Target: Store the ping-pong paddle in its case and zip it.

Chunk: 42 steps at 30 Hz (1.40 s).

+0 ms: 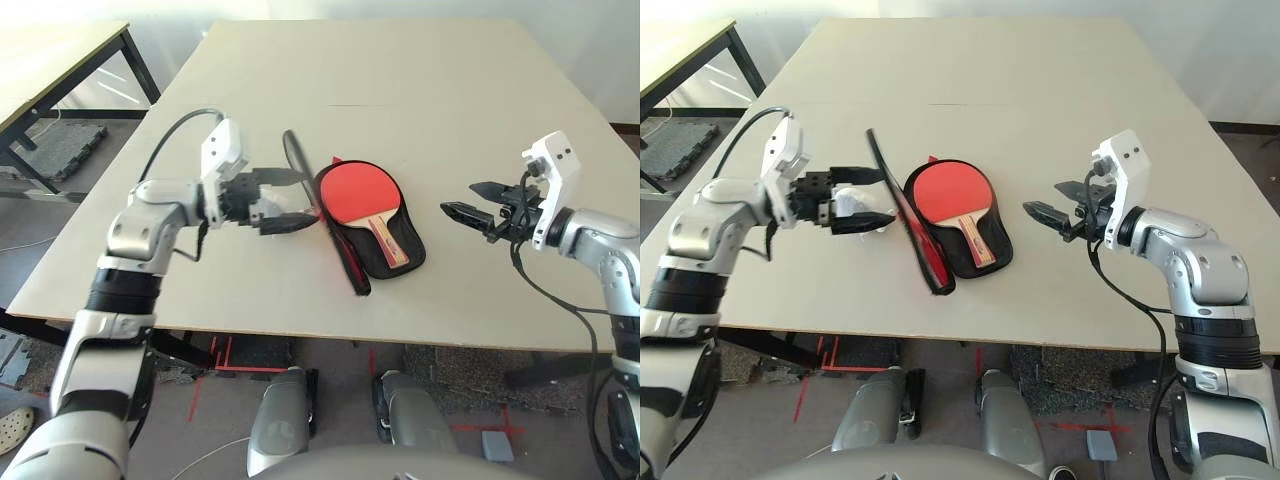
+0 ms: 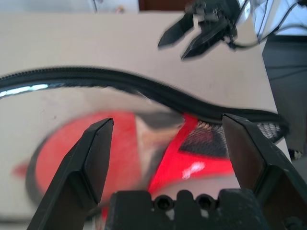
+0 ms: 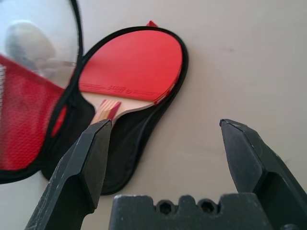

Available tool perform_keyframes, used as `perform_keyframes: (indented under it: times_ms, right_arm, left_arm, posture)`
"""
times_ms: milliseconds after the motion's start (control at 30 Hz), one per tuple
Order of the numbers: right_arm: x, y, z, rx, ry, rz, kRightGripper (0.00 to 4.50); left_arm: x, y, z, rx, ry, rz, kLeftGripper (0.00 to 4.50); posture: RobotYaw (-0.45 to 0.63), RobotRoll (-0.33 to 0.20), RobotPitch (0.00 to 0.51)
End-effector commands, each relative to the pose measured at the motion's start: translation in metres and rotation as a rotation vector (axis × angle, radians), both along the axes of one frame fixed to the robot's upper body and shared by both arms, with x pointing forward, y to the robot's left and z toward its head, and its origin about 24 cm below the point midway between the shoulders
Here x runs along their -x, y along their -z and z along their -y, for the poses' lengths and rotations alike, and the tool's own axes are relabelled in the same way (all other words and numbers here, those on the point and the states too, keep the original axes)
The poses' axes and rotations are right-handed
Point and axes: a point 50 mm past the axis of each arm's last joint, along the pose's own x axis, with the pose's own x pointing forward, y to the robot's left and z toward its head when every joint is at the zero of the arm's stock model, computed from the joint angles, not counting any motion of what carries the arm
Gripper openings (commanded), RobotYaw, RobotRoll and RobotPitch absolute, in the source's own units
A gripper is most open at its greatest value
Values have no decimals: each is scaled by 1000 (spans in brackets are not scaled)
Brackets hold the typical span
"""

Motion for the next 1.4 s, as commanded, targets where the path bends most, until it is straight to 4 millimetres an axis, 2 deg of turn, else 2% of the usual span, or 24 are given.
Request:
perform_keyframes:
  times_ms: [33,233,400,533,833,967,1200,1333,1400]
  right_arm:
    - [7,3,2,-31,22,-14,4460]
    - [14,9,2,-79,38,-48,4460]
    - [19,18,-3,-129,44,-85,4460]
    - [20,31,-11,-176,34,-132,4460]
    - [11,63,-25,-245,23,-228,4460]
    - [12,70,-37,-259,-19,-256,4460]
    - [16,78,-50,-258,-64,-295,4460]
    - [21,85,-56,-272,-70,-326,4460]
    - [22,86,-58,-277,-71,-333,4084]
  left_arm:
    - [-8,3,18,8,23,16,4500]
    - [-15,8,47,71,62,4,4500]
    - [-16,15,48,47,76,-4,4500]
    - [-14,18,36,19,61,-16,4500]
    - [8,31,-5,-35,-15,-74,4500]
    - [12,32,-24,-52,-78,-81,4500]
    - [19,35,-37,-57,-115,-107,4500]
    - [20,37,-37,-51,-126,-114,4500]
    - [20,37,-37,-51,-124,-115,4500]
  posture:
    - [33,0,85]
    - [5,0,83]
    - [-7,0,85]
    - [19,0,88]
    - [104,0,90]
    - [123,0,88]
    - [131,0,83]
    - [126,0,85]
    - [124,0,87]
